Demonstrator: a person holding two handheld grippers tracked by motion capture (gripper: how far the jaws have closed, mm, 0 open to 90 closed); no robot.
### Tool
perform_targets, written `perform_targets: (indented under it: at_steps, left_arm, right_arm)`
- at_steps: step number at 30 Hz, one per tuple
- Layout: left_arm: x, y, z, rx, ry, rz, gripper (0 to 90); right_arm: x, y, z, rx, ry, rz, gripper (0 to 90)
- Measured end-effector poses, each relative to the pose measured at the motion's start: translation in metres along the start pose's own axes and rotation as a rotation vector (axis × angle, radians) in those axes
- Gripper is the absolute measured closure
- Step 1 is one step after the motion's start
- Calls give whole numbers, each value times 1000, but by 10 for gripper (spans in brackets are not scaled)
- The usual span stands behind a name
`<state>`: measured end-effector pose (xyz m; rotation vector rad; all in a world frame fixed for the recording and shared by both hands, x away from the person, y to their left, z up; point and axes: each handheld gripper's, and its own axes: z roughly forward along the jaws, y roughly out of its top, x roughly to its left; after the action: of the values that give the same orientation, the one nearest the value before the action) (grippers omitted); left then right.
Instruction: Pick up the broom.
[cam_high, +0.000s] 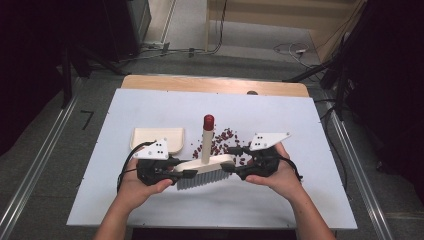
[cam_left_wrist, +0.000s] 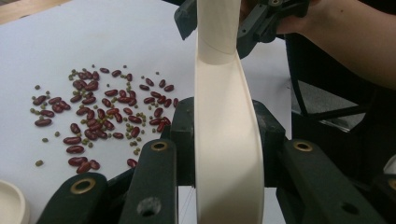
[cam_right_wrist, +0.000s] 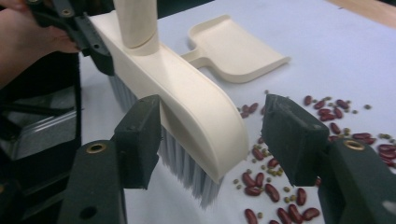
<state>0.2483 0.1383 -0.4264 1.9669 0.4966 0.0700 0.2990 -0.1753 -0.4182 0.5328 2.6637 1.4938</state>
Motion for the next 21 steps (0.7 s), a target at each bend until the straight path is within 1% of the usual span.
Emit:
perform_targets:
  at_steps: [2, 4, 6, 7, 9, 10, 11, 12, 14, 15, 17, 19, 21]
  left_arm:
    - [-1, 0, 1, 6, -14, 8, 683]
    - [-2, 0, 2, 16, -28, 18, 683]
    - [-3, -1, 3, 30, -42, 32, 683]
    - [-3, -1, 3, 36, -46, 35, 683]
    - [-4, -1, 3, 41, -62, 37, 683]
    - [-4, -2, 2, 44, -73, 38, 683]
    - [-4, -2, 2, 45, -83, 40, 683]
    - [-4, -2, 1, 46, -93, 43, 683]
    - [-5, -2, 2, 49, -119, 44, 683]
    - [-5, -2, 2, 53, -125, 46, 683]
    - [-6, -2, 5, 66, -144, 51, 683]
    - [-6, -2, 6, 80, -153, 52, 682]
    - [-5, -3, 5, 83, -170, 47, 683]
  right_arm:
    - [2, -1, 2, 19, 29, -13, 398]
    - [5, -2, 5, 44, 73, -36, 423]
    - [8, -3, 8, 67, 90, -61, 442]
    - [9, -3, 9, 77, 98, -64, 451]
    - [8, -5, 9, 84, 139, -66, 486]
    - [8, -5, 9, 84, 139, -66, 486]
    - [7, -8, 8, 81, 183, -70, 513]
    - [7, -8, 8, 81, 183, -70, 513]
    - [5, -10, 8, 59, 240, -50, 528]
    - [4, -11, 8, 53, 273, -34, 534]
    - [5, -13, 11, 65, 312, -36, 557]
    - [7, -14, 14, 98, 324, -51, 576]
    - [7, -15, 15, 108, 340, -53, 594]
